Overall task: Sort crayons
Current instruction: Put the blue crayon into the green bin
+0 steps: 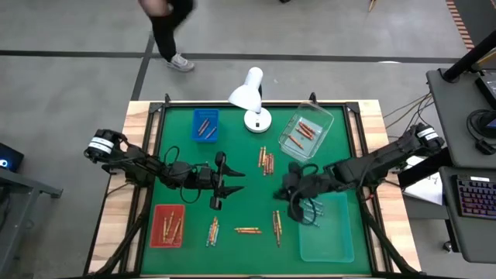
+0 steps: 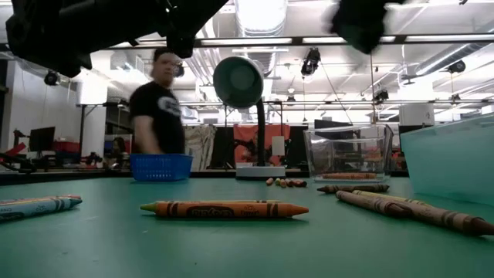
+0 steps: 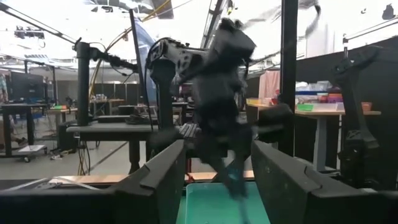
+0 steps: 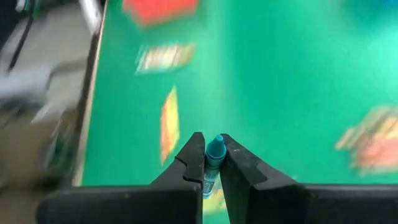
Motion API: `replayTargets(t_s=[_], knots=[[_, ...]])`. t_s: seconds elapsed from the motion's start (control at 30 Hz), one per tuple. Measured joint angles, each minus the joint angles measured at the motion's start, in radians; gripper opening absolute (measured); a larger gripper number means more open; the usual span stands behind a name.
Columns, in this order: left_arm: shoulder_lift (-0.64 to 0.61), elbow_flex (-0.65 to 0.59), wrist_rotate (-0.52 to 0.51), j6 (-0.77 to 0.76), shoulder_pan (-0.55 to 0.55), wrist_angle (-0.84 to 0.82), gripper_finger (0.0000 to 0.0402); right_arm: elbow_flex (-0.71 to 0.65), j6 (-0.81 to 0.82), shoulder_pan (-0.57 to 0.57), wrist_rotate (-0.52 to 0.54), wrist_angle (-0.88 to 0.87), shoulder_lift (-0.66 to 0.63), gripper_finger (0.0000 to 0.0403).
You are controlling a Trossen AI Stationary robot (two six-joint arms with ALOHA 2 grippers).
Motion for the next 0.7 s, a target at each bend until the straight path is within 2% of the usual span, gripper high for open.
replayTargets(t_s=[0.3, 0.47, 0.7], knots=[[0.0, 0.003, -0.007, 0.01, 0.001, 0.0, 0.0164, -0.001, 0.446, 0.087, -0.301, -0.408, 0.001, 0.0018], [0.0, 0.008, -0.009, 0.028, 0.003, 0.002, 0.0164, -0.009, 0.58, 0.116, -0.301, -0.54, 0.001, 0.0018], [0.0, 0.009, -0.055, 0.03, 0.003, 0.008, 0.0164, -0.048, 0.512, 0.129, -0.3, -0.547, 0.049, 0.0019]])
